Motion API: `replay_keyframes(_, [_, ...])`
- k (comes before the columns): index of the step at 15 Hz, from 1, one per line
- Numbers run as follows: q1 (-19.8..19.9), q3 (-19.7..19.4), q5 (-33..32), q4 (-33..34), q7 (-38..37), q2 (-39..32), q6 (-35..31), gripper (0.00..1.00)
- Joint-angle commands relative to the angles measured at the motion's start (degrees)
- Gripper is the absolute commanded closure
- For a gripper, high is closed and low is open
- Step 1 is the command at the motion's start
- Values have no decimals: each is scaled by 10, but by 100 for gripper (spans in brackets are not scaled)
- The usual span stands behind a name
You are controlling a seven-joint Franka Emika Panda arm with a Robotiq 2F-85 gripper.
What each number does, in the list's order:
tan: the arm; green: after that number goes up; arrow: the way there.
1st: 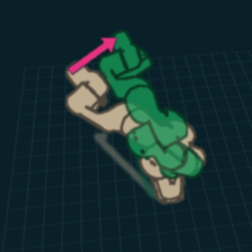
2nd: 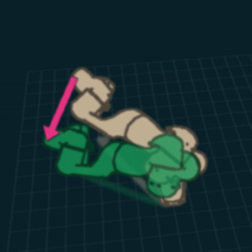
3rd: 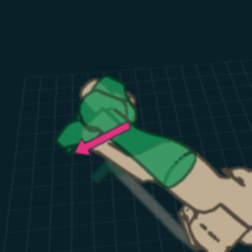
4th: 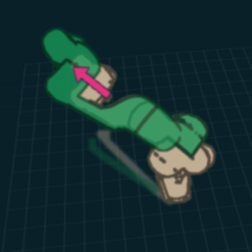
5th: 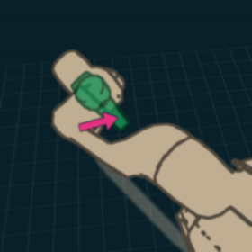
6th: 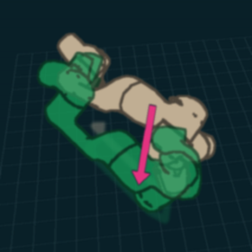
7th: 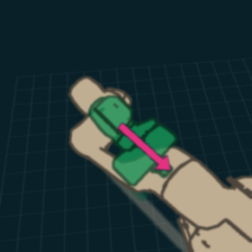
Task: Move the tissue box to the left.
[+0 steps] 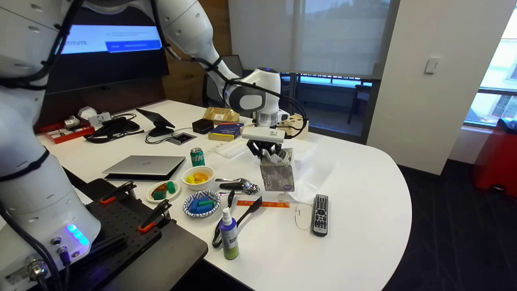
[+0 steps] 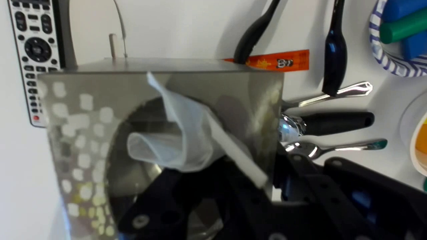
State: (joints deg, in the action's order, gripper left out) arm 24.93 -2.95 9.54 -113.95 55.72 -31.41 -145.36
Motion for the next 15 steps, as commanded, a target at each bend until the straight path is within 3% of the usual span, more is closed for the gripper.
replay_keyframes(1, [-26, 15, -19, -6, -3, 34, 50, 98])
replay_keyframes(5, [-70, 27, -46, 10, -6, 31, 97, 98])
replay_keyframes(15, [-177, 57, -110, 85, -37, -43, 140, 98])
